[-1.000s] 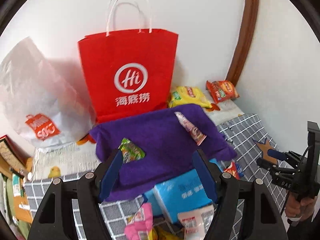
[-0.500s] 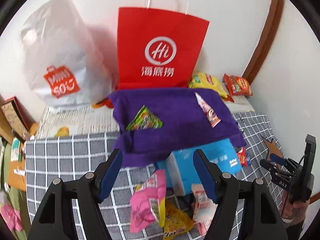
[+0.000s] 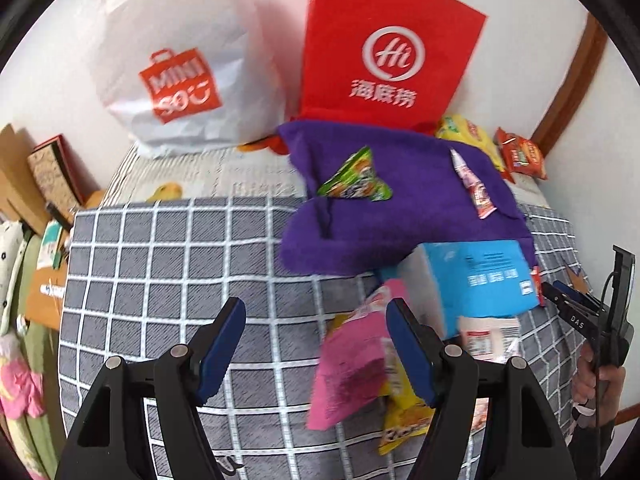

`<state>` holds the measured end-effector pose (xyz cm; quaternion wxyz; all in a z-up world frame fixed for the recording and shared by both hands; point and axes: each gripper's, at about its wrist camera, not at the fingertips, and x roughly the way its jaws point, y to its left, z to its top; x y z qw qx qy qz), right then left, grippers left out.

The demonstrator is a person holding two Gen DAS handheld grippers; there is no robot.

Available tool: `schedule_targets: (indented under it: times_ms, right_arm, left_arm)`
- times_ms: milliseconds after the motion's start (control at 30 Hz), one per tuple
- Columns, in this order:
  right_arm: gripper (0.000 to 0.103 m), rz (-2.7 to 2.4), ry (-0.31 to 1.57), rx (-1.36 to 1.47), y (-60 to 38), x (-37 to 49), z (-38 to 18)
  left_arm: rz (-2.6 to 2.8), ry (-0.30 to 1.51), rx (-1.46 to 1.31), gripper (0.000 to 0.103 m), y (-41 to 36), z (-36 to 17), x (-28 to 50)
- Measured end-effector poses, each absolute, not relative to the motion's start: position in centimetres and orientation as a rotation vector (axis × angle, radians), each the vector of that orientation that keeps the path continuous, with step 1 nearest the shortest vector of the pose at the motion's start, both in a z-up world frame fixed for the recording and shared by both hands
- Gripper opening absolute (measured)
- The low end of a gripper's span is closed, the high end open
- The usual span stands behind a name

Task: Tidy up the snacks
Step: 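Grasp the pink chip bag with the left tool while the right tool grasps the blue chocolate pack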

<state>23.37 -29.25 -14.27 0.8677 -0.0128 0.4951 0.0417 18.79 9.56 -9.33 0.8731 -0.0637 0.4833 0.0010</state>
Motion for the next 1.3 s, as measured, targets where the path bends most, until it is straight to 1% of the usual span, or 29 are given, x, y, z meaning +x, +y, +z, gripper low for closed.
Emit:
schedule_targets:
  times_ms: [167,267,367,400,467,500,600,767,1033,1133,1233,1300]
  right_arm:
    - [0.044,0.122,1.063,-0.033,-28.6,23.6,-15.3]
    - [0.047,0.118,1.076,-0.025,-28.8,24.0,-15.9]
    - [0.057,0.149,1.102,-0.001,-28.9,24.3,-16.6]
    - [0.062,0.160,1.099,-0.005,-28.7,24.3,-16.8]
    - [0.063,0.158,1.076,-0.042,-28.0,24.2,-16.8]
    - [0.063,0.151,1.063,-0.048,-27.9,24.1,-16.8]
    - [0.038,0.185,1.032,-0.038,-27.7,23.9,-16.7]
    - [0.035,0.160,1.002,-0.072,-28.2,23.1,-16.3]
    - [0.035,0.110,0.973,-0.082,-30.8,20.5,-14.9]
    - [0.035,0.094,0.968,-0.058,-31.7,19.3,-14.6]
    - [0.035,0.080,0.960,-0.042,-32.2,18.1,-14.2]
    - [0.035,0.075,0.955,-0.033,-32.3,17.3,-14.0]
  left_arm:
    - [0.021,1.030,-0.156,0.071,10.6,-10.4,18.6]
    - [0.026,1.035,-0.155,0.071,10.8,-10.8,18.5]
    - [0.027,1.041,-0.165,0.071,11.0,-11.1,18.3]
    - [0.026,1.041,-0.167,0.071,11.1,-11.1,18.2]
    - [0.023,1.041,-0.167,0.071,11.0,-11.2,18.0]
    - [0.022,1.040,-0.168,0.071,11.0,-11.2,18.0]
    - [0.012,1.037,-0.166,0.071,11.1,-11.3,17.7]
    - [-0.040,1.028,-0.224,0.071,11.1,-11.3,17.3]
    - [-0.160,1.011,-0.261,0.071,8.5,-10.3,17.8]
    - [-0.159,1.053,-0.214,0.071,6.8,-10.9,18.6]
    - [-0.130,1.131,-0.174,0.071,5.6,-12.7,19.3]
    - [-0.129,1.150,-0.183,0.071,5.3,-13.5,19.6]
